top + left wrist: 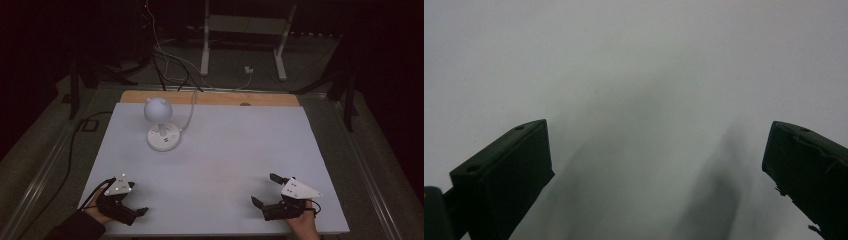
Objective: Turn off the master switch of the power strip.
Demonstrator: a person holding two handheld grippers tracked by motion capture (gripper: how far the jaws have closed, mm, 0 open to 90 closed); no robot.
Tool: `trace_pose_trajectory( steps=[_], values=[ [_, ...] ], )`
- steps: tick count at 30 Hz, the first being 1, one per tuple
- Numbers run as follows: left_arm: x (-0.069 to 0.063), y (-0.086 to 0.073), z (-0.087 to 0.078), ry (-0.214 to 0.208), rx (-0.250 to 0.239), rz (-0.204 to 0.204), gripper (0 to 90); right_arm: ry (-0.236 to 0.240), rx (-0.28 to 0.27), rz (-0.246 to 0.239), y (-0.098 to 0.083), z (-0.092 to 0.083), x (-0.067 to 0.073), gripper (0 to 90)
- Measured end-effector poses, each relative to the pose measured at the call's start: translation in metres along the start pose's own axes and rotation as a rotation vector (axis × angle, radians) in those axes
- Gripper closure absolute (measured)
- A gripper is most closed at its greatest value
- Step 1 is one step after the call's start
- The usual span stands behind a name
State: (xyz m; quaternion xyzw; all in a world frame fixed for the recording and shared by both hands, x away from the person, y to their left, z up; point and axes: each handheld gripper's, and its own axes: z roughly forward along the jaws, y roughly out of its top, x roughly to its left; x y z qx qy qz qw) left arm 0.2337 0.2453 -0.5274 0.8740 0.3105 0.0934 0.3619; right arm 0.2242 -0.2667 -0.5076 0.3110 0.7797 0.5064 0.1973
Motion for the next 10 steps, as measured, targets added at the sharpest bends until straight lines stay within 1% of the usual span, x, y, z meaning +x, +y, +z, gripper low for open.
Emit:
trace_pose_trajectory(
  steps=[3, 7, 10],
  values=[
    [0.0006, 0.001, -0.0008, 0.005, -0.015, -0.004, 0.2, -0.001, -0.001, -0.005, 0.0003, -0.0003, 0.0001, 0.0],
    [0.0005, 0.0018, -0.0016, 0.003, -0.023, -0.003, 0.2, 0.001, -0.002, -0.006, 0.0004, -0.0007, 0.0002, 0.0],
    [0.0003, 0.0027, -0.0028, 0.001, -0.037, -0.01, 0.2, 0.004, -0.004, 0.001, 0.0005, -0.0006, -0.0002, 0.0]
  ],
)
